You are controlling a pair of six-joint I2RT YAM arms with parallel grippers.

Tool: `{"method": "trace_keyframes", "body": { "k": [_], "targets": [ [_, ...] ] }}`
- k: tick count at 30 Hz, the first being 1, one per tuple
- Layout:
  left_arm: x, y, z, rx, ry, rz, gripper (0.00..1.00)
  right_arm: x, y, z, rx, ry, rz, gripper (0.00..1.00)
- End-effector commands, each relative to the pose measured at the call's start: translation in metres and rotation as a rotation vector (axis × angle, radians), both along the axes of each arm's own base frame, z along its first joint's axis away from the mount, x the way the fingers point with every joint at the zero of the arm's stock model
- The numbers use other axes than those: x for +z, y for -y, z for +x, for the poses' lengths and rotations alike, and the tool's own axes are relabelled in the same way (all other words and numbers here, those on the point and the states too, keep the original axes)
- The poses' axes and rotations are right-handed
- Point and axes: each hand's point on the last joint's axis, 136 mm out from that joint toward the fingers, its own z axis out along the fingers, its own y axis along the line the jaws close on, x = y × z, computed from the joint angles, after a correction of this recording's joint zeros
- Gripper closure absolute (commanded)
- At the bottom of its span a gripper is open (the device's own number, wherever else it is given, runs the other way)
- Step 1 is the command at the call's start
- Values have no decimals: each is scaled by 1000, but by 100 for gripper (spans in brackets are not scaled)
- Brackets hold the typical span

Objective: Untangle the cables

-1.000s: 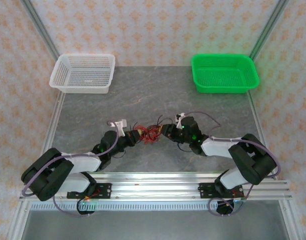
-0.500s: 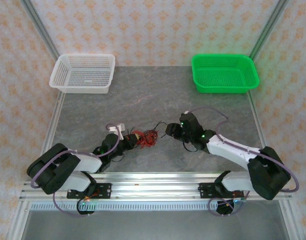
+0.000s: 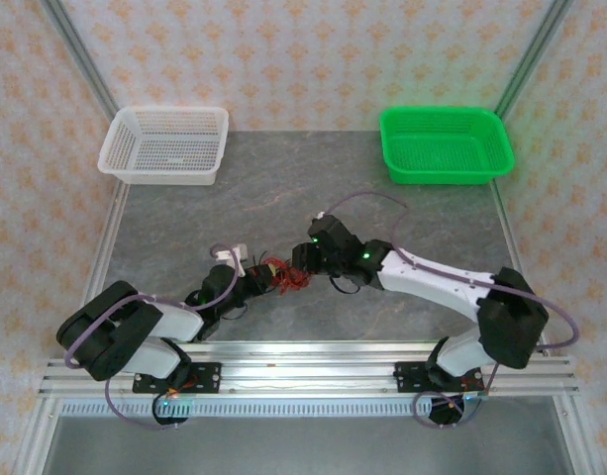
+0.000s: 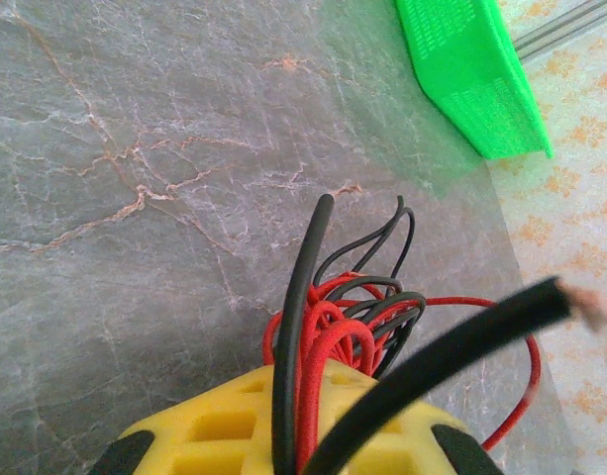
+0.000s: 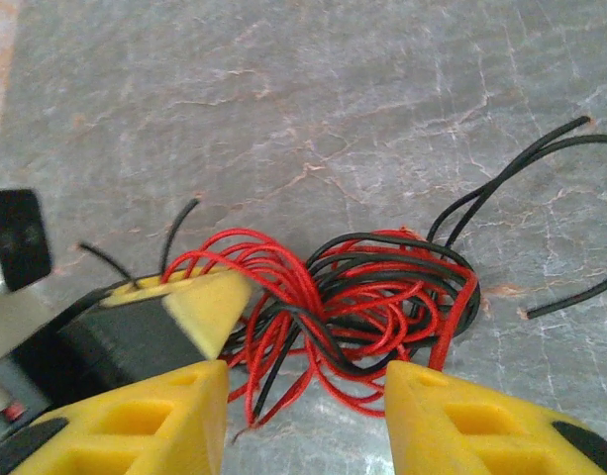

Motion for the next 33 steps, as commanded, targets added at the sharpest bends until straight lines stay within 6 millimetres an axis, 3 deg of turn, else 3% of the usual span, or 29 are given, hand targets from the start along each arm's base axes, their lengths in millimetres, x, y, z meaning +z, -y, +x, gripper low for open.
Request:
{"method": "trace_keyframes", "body": {
  "k": [1,7,16,23,25,29,31,33],
  "targets": [
    [12,-2,1,10,37,-26,100,1,-14,15,-95,-27,78,55],
    [11,-5,0,17,34,-16,100,-31,-28,22,-153,-107,87,52],
    [-4,-10,-3,31,6,25,100,-88,-4,35,-213,-125,-78,47],
    [-6,-9,-3,23,-13,48,100,-111,-1,48,-240,-136,-107,50],
    [-4,-9,-4,16,-28,66,87,-119,1,48,-234,-141,-123,54],
    [16,-16,-2,36,-18,110,44,-131,3,45,-217,-154,-133,62],
    [34,-24,-1,62,-1,156,31,-135,4,43,-207,-157,-133,65],
    [55,-32,0,90,18,193,25,-138,5,41,-196,-156,-133,72]
  ]
}}
